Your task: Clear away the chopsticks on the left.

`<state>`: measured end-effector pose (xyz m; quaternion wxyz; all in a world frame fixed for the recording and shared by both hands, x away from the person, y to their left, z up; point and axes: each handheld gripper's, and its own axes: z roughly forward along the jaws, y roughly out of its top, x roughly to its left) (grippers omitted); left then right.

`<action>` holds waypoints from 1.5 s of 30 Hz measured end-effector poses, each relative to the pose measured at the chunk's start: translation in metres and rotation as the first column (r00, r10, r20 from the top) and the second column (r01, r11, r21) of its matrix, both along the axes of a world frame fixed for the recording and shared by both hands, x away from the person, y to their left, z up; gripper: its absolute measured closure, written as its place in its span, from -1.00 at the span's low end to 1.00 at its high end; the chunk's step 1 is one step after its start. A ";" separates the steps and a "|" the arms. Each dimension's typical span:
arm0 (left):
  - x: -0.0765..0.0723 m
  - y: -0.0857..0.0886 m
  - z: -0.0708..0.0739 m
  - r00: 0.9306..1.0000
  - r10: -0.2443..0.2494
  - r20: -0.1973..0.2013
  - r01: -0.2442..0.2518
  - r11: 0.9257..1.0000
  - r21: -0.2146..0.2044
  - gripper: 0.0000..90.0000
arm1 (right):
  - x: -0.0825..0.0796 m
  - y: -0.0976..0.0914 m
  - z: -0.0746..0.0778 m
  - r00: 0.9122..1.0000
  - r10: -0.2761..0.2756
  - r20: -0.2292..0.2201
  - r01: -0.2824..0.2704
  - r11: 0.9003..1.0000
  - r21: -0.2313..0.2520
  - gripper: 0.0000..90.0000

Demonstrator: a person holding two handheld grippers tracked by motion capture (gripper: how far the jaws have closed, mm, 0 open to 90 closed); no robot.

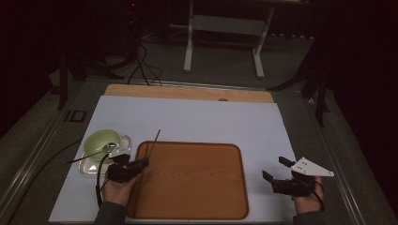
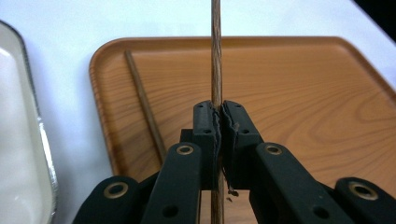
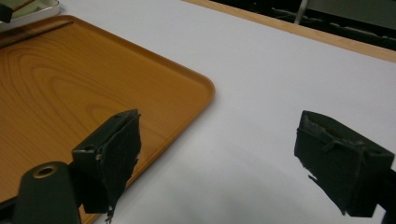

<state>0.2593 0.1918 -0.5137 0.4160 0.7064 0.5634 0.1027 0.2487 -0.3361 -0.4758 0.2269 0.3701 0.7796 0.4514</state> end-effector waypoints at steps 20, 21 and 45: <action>-0.012 -0.003 -0.007 0.992 0.050 -0.116 -0.021 0.972 0.234 0.79 | 0.000 -0.001 0.000 1.000 0.003 0.000 -0.003 1.000 0.005 -0.68; -0.013 -0.002 -0.007 0.991 0.054 -0.120 -0.024 0.971 0.237 0.79 | 0.000 -0.001 0.000 1.000 0.003 0.000 -0.003 1.000 0.005 -0.68; -0.015 0.007 0.002 0.994 0.073 -0.076 -0.056 0.978 0.202 0.61 | 0.000 -0.001 0.000 1.000 0.009 -0.001 -0.009 1.000 0.004 -0.68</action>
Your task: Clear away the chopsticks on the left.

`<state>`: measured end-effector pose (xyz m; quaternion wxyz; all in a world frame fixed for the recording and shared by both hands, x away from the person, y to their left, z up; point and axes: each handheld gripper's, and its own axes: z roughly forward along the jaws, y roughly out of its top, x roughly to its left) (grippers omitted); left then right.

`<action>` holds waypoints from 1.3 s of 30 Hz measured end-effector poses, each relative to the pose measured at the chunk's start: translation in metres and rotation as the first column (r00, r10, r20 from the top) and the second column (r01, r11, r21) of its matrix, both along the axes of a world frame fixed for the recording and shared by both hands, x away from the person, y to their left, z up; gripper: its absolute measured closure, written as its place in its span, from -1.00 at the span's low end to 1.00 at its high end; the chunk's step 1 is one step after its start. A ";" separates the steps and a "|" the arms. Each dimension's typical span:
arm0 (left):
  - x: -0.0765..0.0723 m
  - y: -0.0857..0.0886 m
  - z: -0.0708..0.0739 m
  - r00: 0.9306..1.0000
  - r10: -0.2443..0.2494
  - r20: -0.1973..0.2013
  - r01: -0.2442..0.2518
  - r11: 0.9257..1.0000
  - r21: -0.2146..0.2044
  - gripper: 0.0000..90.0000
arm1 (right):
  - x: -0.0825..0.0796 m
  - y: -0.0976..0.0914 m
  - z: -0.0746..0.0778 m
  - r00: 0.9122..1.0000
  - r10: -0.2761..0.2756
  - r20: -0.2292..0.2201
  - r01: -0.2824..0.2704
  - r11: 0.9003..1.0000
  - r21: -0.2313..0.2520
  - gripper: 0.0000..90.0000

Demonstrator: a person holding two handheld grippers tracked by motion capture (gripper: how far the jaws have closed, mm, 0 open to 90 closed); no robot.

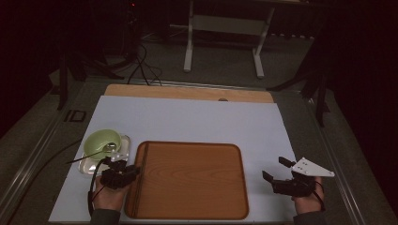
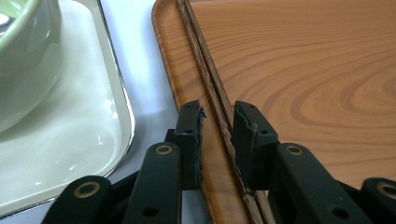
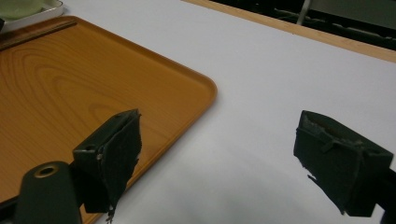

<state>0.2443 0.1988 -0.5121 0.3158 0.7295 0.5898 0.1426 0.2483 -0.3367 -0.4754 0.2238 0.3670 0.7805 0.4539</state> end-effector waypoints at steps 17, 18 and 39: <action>-0.002 0.008 0.007 0.998 0.032 0.060 -0.029 0.998 -0.051 0.48 | 0.000 0.000 0.000 1.000 0.001 0.000 -0.001 1.000 -0.003 -0.68; -0.002 0.008 0.008 0.997 0.036 0.070 -0.032 0.998 -0.056 0.48 | 0.000 0.000 0.000 1.000 0.001 0.000 -0.001 1.000 -0.003 -0.68; -0.011 0.028 0.027 0.970 0.098 0.224 -0.074 0.991 -0.112 0.37 | -0.001 0.000 0.000 1.000 0.000 0.001 0.000 1.000 -0.007 -0.68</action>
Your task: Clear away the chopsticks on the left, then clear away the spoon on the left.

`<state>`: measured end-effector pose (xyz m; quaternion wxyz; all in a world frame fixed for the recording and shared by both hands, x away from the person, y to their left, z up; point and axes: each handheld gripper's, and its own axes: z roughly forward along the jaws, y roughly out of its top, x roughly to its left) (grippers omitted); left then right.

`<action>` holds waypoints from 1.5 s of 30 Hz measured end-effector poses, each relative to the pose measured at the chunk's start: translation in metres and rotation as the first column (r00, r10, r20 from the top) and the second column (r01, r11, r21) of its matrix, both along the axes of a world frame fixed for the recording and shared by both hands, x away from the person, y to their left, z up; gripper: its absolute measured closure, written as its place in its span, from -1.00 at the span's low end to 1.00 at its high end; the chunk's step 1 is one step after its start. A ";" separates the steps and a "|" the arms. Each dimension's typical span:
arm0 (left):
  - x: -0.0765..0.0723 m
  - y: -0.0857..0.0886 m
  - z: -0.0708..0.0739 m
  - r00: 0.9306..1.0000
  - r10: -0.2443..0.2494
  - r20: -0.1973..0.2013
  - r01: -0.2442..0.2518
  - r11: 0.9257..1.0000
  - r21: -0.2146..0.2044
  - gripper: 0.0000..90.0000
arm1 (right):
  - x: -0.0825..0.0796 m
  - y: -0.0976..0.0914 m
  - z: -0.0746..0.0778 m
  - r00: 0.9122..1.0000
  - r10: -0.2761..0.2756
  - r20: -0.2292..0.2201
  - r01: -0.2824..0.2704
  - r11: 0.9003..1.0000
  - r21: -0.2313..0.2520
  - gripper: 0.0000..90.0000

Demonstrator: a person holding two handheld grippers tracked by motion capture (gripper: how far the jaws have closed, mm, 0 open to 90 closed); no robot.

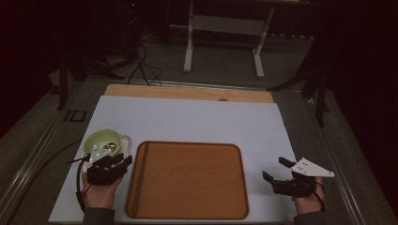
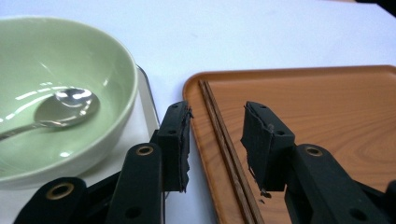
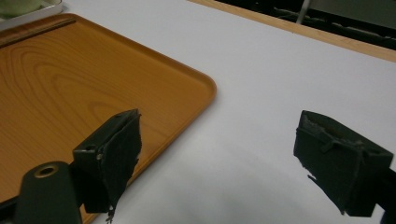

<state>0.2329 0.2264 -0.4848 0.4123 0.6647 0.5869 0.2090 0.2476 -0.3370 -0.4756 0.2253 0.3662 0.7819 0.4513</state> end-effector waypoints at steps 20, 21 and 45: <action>-0.010 0.021 0.014 0.997 0.040 0.068 -0.038 0.999 -0.027 0.27 | 0.000 0.000 0.000 1.000 0.001 0.001 -0.001 1.000 -0.002 -0.68; -0.011 0.022 0.015 0.997 0.039 0.071 -0.038 0.999 -0.016 0.28 | 0.000 0.000 0.000 1.000 0.001 0.000 -0.001 1.000 -0.002 -0.68; -0.030 0.062 0.011 0.990 0.132 0.052 -0.133 0.991 0.017 0.33 | -0.001 0.001 0.000 1.000 0.003 -0.002 -0.003 1.000 -0.004 -0.68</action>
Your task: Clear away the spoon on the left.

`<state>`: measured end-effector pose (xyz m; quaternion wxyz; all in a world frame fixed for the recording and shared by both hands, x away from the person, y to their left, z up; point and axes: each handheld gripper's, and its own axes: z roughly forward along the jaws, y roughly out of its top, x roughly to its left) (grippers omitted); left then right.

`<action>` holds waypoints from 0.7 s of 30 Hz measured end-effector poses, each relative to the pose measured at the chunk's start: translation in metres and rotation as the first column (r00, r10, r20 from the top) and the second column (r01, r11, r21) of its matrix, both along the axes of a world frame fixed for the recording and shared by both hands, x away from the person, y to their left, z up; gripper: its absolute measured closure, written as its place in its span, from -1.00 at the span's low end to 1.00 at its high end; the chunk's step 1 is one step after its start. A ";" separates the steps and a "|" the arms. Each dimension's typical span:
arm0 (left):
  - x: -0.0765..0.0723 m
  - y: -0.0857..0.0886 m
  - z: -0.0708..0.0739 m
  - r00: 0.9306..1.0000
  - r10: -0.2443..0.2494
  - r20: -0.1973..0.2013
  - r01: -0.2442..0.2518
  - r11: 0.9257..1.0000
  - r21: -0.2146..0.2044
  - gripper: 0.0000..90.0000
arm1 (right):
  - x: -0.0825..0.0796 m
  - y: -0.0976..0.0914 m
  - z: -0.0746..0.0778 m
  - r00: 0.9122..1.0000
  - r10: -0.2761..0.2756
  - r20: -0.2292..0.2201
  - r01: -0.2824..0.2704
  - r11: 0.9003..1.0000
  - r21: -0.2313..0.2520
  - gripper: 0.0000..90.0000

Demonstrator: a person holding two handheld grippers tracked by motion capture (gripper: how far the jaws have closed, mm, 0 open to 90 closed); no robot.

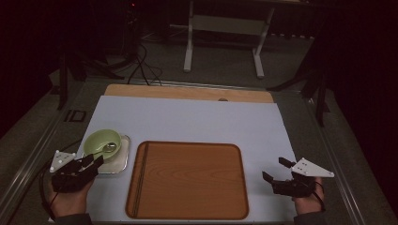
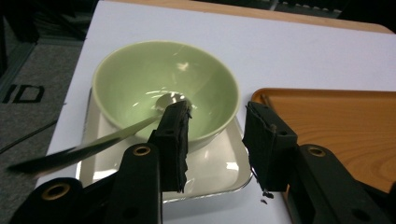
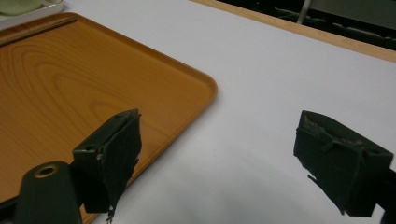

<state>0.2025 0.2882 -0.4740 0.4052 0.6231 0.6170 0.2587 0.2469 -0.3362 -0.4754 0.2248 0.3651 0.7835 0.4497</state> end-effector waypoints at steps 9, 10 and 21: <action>-0.003 0.012 -0.004 0.998 0.050 -0.028 -0.050 0.999 0.005 0.30 | 0.000 0.000 0.000 1.000 0.001 0.000 -0.001 1.000 0.000 -0.68; -0.003 0.014 -0.005 0.998 0.055 -0.030 -0.055 0.998 0.003 0.29 | 0.000 0.000 0.000 1.000 0.002 0.000 -0.002 1.000 -0.001 -0.68; 0.001 0.032 -0.011 0.990 0.135 -0.041 -0.136 0.991 -0.015 0.21 | 0.001 0.001 0.000 1.000 0.003 -0.001 -0.003 1.000 -0.002 -0.68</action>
